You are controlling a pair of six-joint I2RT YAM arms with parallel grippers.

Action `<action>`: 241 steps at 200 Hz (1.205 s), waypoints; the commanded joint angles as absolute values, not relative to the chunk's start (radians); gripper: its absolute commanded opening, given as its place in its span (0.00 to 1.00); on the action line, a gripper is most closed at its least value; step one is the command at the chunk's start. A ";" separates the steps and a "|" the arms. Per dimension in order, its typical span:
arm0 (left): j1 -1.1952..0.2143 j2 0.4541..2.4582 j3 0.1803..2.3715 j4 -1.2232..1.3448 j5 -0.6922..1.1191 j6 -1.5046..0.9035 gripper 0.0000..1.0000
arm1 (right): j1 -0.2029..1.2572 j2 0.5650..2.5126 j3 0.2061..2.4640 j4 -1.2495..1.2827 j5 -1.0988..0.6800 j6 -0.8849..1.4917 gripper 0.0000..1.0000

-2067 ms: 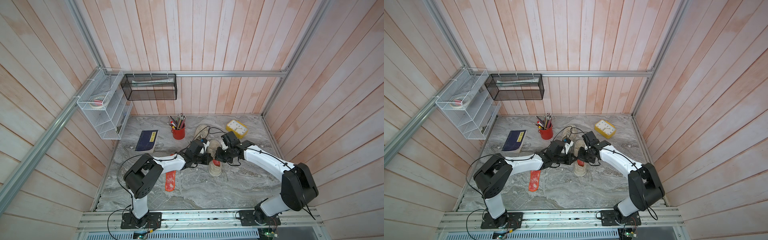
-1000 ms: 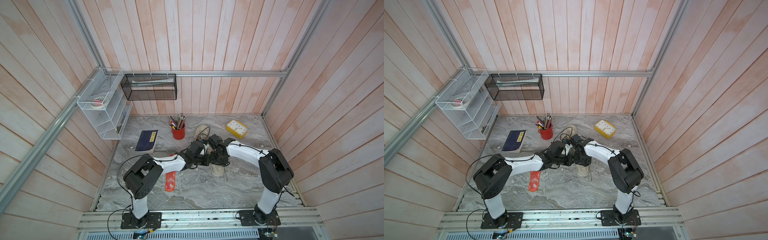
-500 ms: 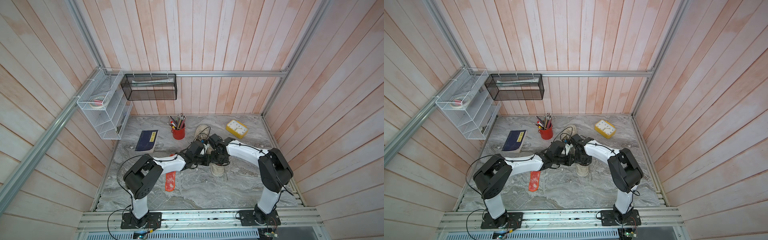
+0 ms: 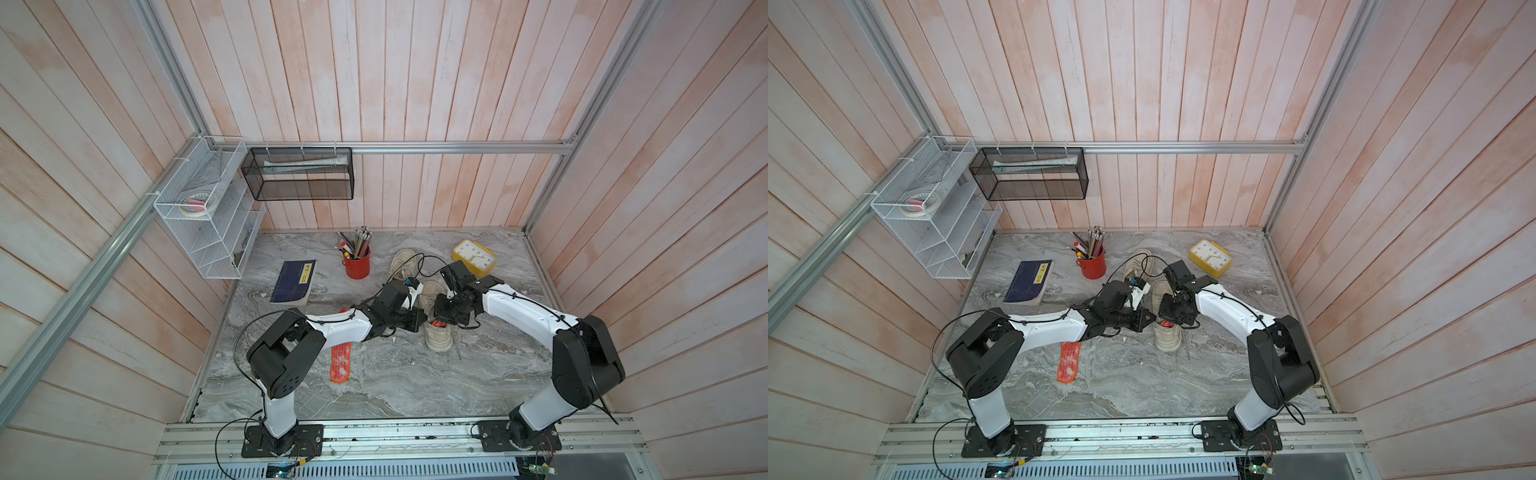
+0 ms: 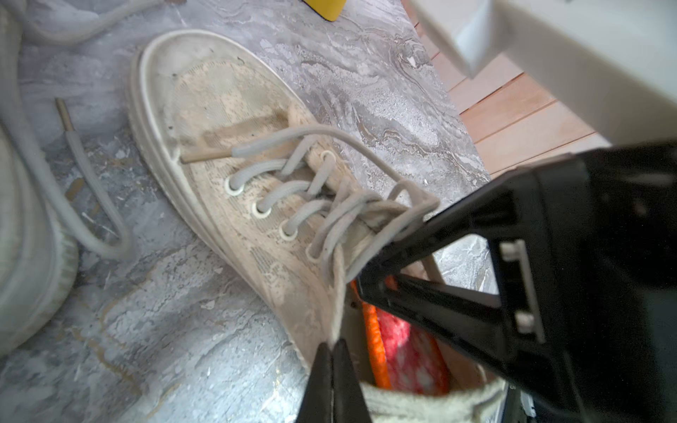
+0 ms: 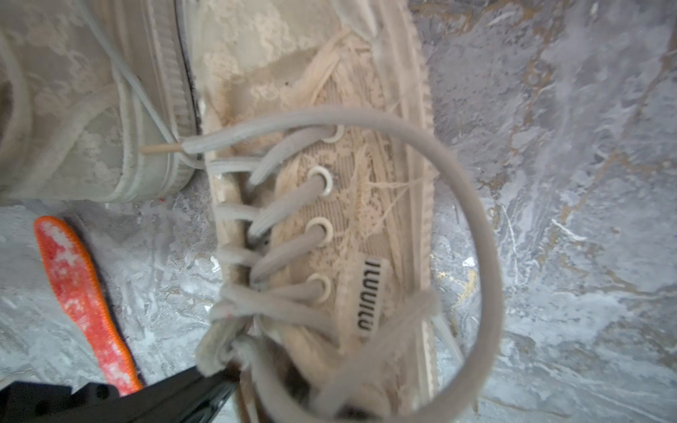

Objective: Remove the insole from the shoe

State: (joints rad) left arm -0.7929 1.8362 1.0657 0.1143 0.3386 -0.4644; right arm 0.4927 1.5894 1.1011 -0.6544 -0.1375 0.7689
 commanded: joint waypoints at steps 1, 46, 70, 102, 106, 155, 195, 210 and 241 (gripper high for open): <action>-0.789 1.844 1.079 0.087 0.286 -0.402 0.00 | 0.460 1.535 1.084 -0.587 -0.197 0.811 0.00; -0.816 1.741 0.995 0.240 0.244 -0.306 0.63 | 0.443 1.558 1.035 -0.492 -0.231 0.866 0.00; -0.838 1.689 0.910 0.319 0.278 -0.301 0.68 | 0.438 1.590 1.020 -0.426 -0.246 0.903 0.00; -0.923 1.657 0.808 0.380 0.201 -0.226 0.94 | 0.422 1.630 1.014 -0.354 -0.313 0.940 0.00; -0.926 1.661 0.807 0.380 0.186 -0.215 0.96 | 0.420 1.634 1.017 -0.352 -0.319 0.940 0.00; -0.929 1.792 0.807 0.455 0.123 -0.156 1.00 | 0.403 1.631 1.016 -0.353 -0.371 0.969 0.00; -0.930 1.886 0.868 0.468 0.011 -0.117 1.00 | 0.401 1.628 1.048 -0.383 -0.408 0.950 0.00; -0.930 1.904 0.888 0.472 -0.005 -0.104 0.94 | 0.401 1.620 1.040 -0.380 -0.421 0.954 0.00; -0.930 1.948 0.927 0.478 -0.032 -0.083 0.83 | 0.397 1.611 1.039 -0.381 -0.452 0.964 0.00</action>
State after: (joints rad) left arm -0.9337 1.9083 0.8791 0.4400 0.0296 -0.1196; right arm 0.4007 1.6352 1.0153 -0.3782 -0.3748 0.9508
